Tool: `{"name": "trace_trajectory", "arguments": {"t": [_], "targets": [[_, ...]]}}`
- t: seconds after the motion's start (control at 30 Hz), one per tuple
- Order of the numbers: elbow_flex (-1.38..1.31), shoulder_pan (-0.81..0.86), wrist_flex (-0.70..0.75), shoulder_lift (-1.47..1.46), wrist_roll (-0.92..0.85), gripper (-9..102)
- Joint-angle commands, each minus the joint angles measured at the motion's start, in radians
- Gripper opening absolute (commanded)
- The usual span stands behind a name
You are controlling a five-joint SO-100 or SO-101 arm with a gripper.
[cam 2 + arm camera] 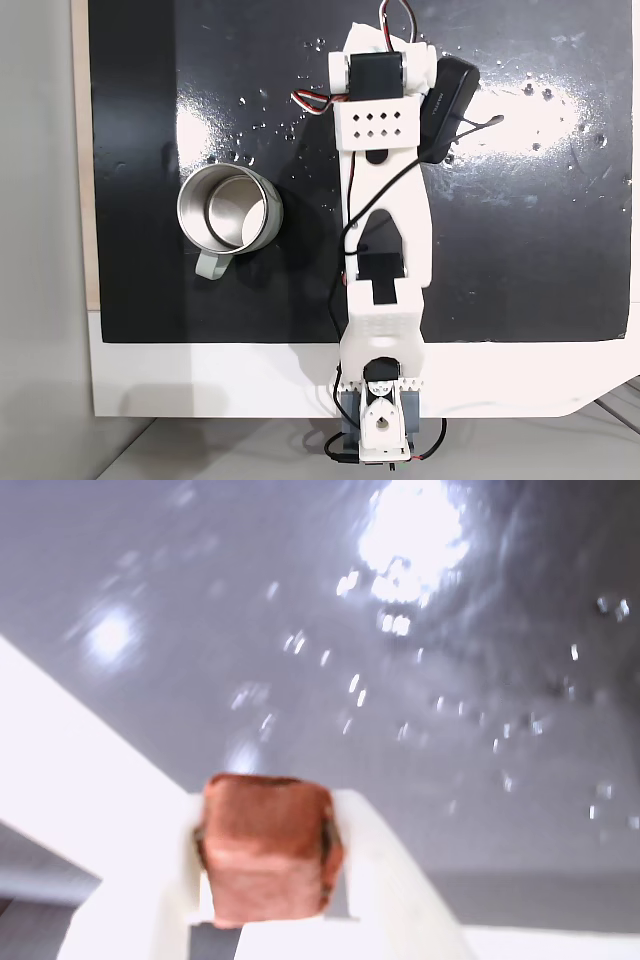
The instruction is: Grasp a cube and put it in the cup.
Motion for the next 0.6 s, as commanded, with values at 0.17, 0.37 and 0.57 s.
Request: {"name": "trace_trajectory", "arguments": {"t": [0.17, 0.37, 0.57], "targets": [[0.115, 0.021, 0.02, 0.4, -0.054, 5], [0.169, 0.023, 0.028, 0.479, -0.087, 5], [0.17, -0.049, 0.072, 0.508, -0.195, 4]]}}
